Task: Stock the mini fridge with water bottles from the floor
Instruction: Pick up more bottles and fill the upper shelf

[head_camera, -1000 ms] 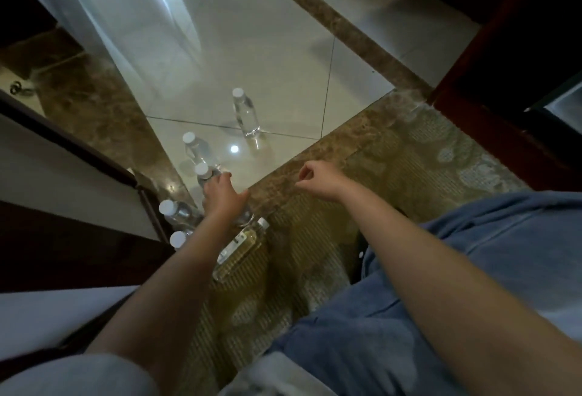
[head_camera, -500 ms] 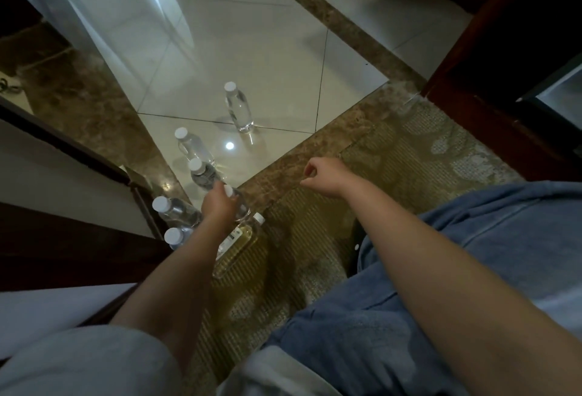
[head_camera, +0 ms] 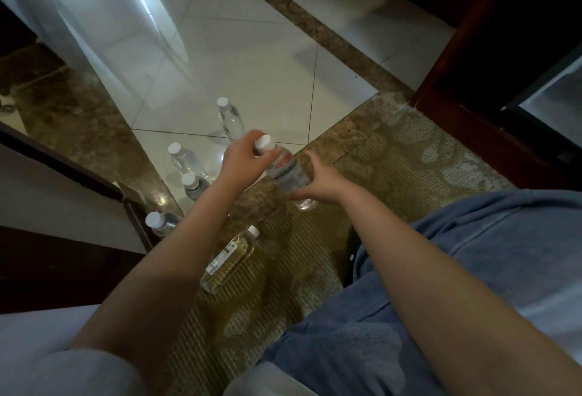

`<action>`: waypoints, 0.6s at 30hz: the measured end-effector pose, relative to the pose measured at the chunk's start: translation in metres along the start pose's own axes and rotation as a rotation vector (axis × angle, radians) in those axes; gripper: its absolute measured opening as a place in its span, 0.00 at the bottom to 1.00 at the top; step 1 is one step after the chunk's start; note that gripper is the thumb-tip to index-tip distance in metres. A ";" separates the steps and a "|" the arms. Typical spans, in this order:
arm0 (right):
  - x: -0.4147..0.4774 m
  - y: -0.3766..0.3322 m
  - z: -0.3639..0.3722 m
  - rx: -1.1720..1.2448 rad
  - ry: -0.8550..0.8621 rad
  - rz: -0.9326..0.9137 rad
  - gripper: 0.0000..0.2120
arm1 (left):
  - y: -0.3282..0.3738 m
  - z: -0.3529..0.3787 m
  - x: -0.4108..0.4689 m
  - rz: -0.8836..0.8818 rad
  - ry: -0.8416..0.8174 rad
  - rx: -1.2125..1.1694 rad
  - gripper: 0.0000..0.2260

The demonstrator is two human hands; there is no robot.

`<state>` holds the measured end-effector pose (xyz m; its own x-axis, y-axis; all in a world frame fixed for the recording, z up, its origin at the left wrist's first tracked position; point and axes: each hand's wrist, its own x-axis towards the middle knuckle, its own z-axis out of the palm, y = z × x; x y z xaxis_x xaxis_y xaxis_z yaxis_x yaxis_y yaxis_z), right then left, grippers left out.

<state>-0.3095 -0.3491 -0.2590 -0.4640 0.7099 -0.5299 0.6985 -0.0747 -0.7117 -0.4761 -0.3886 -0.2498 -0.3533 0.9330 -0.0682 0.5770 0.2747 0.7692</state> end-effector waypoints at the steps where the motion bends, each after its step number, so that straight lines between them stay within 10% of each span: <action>1: 0.001 0.001 -0.001 0.056 -0.006 -0.019 0.48 | 0.008 0.002 -0.001 0.023 0.002 -0.034 0.14; 14: 0.002 0.010 0.010 0.075 0.011 0.013 0.30 | -0.016 0.024 -0.014 -0.230 0.060 -0.493 0.16; 18: 0.004 0.012 0.014 0.064 0.027 0.042 0.35 | -0.081 0.039 -0.025 -0.433 0.018 -0.212 0.18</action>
<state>-0.3108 -0.3572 -0.2764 -0.4197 0.7234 -0.5482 0.6801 -0.1493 -0.7177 -0.4856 -0.4253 -0.3350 -0.5413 0.7387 -0.4016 0.2118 0.5820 0.7851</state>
